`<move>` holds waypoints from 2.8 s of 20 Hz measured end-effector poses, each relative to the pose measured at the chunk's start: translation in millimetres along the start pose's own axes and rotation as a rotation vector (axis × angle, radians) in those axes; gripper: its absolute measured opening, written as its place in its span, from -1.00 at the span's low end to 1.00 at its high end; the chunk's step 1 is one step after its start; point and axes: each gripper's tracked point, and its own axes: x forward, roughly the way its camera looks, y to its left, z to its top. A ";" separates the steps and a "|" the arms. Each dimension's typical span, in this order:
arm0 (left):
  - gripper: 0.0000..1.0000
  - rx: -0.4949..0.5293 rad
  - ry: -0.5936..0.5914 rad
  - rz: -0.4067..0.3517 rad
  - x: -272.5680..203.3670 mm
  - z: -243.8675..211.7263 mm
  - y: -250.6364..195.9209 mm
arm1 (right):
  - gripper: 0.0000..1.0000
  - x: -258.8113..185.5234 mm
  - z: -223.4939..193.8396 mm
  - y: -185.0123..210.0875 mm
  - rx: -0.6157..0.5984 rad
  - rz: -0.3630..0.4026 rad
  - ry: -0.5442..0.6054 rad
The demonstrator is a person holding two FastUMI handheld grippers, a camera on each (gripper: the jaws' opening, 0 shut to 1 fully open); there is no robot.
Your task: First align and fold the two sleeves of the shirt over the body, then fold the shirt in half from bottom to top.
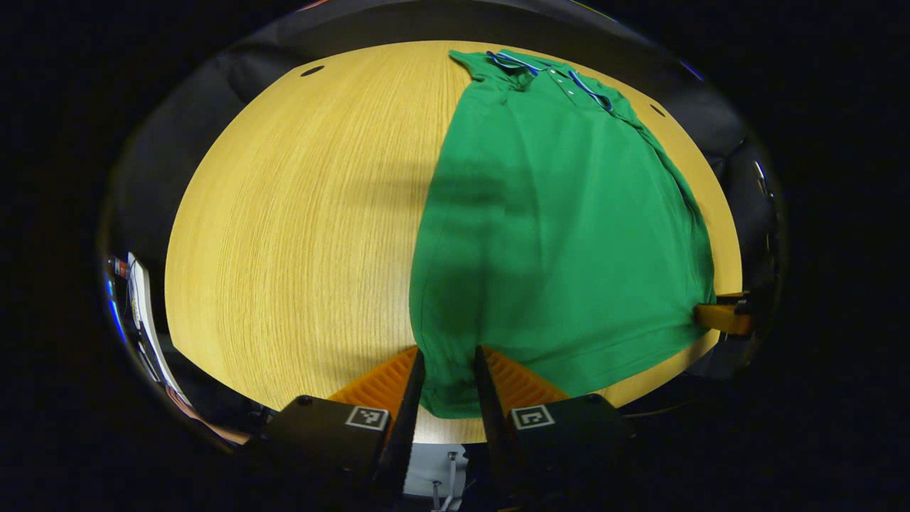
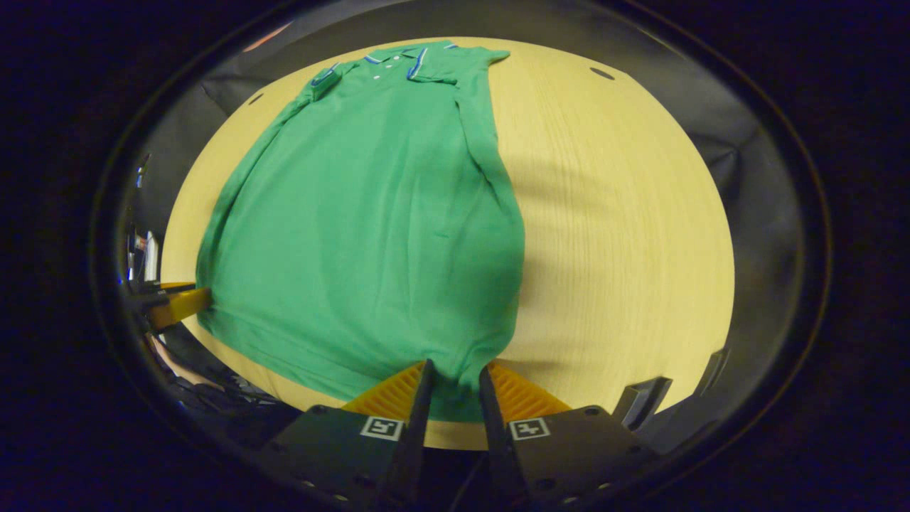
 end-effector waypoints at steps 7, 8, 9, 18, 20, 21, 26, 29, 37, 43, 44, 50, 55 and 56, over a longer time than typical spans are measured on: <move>-0.89 -0.012 -0.061 -0.073 -37.8 54.7 -21.7 | -1.00 -19.3 17.9 -5.8 0.041 0.060 -0.046; -0.89 -0.018 -0.077 -0.077 -46.3 67.4 -24.2 | -0.99 -26.3 24.0 -6.0 0.048 0.072 -0.060; -0.89 -0.028 -0.103 -0.095 -58.4 87.0 -29.5 | -1.00 -34.6 32.1 -5.2 0.060 0.091 -0.075; -0.89 0.005 -0.398 -0.062 -163.3 326.3 -32.8 | -0.99 -118.1 193.5 -8.2 0.108 0.169 -0.350; -0.89 0.002 -0.468 -0.072 -170.5 380.1 -36.6 | -0.99 -126.5 230.8 -8.5 0.103 0.159 -0.401; -0.89 0.010 -0.508 -0.061 -165.4 406.0 -34.3 | -0.99 -132.3 262.5 -6.7 0.095 0.153 -0.448; -0.89 0.011 -0.621 0.001 -129.4 494.8 -23.2 | -0.99 -137.5 372.7 3.1 0.002 0.114 -0.632; -0.89 0.027 -0.694 0.088 -92.8 542.1 -12.1 | -1.00 -104.9 425.6 3.9 0.017 0.126 -0.682; 0.15 0.056 -0.668 0.186 -17.0 601.8 -3.3 | -0.89 -20.7 476.1 -42.6 0.108 0.020 -0.662; 0.96 -0.012 -0.717 0.117 -87.4 581.1 -22.6 | 0.86 -92.5 454.8 -35.0 0.086 -0.018 -0.744; 0.96 -0.008 -0.735 0.105 -102.7 579.2 -27.2 | 0.86 -109.5 450.3 -34.5 0.072 -0.032 -0.770; 0.96 0.022 -0.910 0.039 -252.3 523.9 -44.9 | 0.87 -245.5 374.5 0.1 0.046 -0.077 -0.939; 0.95 0.016 -1.022 0.028 -341.9 432.6 -35.9 | 0.87 -351.2 274.5 61.4 -0.028 -0.113 -1.171; 0.95 0.023 -1.031 0.030 -351.8 421.7 -38.3 | 0.91 -357.6 259.8 69.2 -0.028 -0.106 -1.193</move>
